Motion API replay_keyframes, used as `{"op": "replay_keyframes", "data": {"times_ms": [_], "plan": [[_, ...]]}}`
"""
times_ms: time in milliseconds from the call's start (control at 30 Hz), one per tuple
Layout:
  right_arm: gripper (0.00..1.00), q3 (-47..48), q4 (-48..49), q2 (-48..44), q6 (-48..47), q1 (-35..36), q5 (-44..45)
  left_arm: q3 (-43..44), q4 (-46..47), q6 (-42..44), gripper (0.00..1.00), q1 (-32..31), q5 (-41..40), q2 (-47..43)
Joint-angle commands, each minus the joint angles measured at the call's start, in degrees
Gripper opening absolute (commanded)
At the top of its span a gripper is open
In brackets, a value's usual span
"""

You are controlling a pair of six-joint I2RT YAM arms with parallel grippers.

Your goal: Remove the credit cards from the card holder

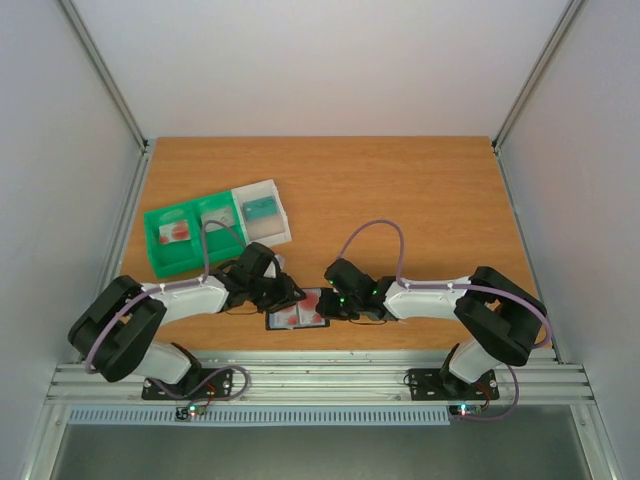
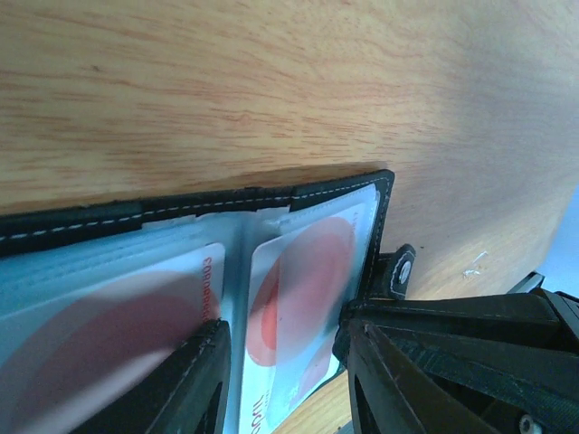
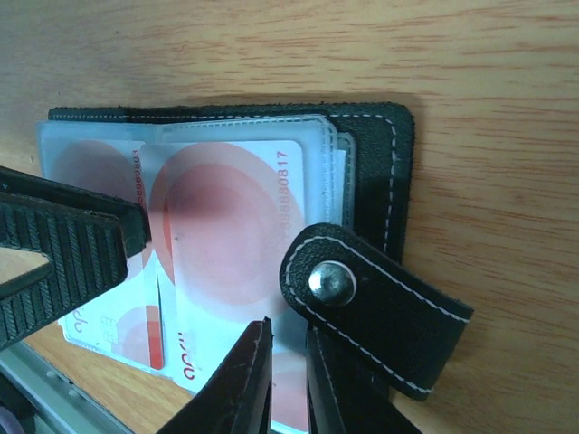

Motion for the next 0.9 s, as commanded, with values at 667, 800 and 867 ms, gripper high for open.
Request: {"op": "replay_keyframes", "data": {"times_ms": [667,800,867], "plan": [[0.11,-2.1,-0.6,2.1,1.2,0.4,1.6,-1.8,4.3,-1.5,0.0,-0.2,-1.1,-1.3],[0.1,-2.3,-0.4,2.1,1.4,0.4,1.6,-1.8,3.2,-1.2,0.0,-0.2,-0.9,-2.8],[0.09,-2.5,0.1,2.0,1.5,0.4,1.5,-1.7,3.0,-1.2,0.0,-0.2,-0.6,-3.4]]}}
